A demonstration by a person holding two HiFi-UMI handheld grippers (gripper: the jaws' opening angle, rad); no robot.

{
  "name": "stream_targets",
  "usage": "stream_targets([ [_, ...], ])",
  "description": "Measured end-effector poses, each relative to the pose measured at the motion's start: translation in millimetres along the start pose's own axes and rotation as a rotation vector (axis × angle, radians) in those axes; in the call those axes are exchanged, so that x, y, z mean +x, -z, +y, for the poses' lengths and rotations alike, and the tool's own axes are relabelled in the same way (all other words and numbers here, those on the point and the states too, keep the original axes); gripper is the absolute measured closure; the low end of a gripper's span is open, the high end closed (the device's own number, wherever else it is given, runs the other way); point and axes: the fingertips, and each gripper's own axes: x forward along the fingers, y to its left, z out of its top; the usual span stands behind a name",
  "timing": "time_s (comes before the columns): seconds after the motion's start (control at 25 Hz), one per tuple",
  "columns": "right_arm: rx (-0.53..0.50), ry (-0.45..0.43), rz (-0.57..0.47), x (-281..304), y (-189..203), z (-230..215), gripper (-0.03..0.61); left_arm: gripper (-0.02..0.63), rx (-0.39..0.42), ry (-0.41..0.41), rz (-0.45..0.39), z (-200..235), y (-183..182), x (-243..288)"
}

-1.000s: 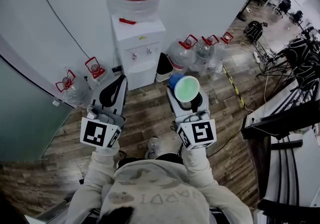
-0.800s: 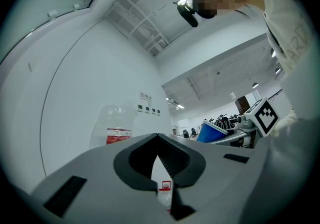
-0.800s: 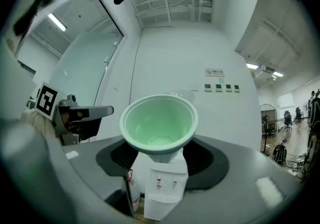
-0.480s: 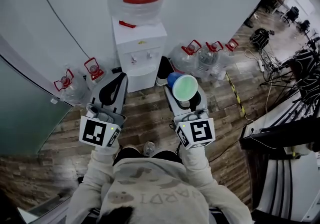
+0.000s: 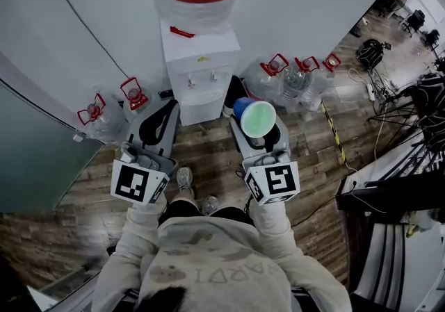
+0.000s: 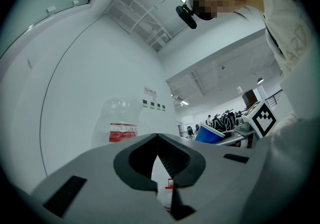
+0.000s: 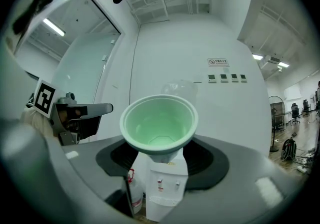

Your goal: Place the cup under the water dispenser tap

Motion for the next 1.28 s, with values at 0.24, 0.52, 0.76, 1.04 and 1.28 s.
stream_targets([
  [0.24,-0.007,0.018,0.016,40,2,-7,0.296,0.609,-0.013,0.027,0.003,33,8,26],
  [0.52,0.004,0.042,0.028,90,6,-15,0.296,0.609,-0.019,0.059,0.006,72,18,56],
  [0.76,0.022,0.076,0.048,128,19,-19,0.296,0.609,-0.031,0.096,0.013,106,33,80],
  [1.04,0.026,0.129,0.089,162,41,-26,0.296,0.609,-0.053,0.15,0.018,134,53,105],
  [1.28,0.064,0.156,0.128,188,72,-31,0.296,0.609,-0.068,0.189,0.043,152,82,118],
])
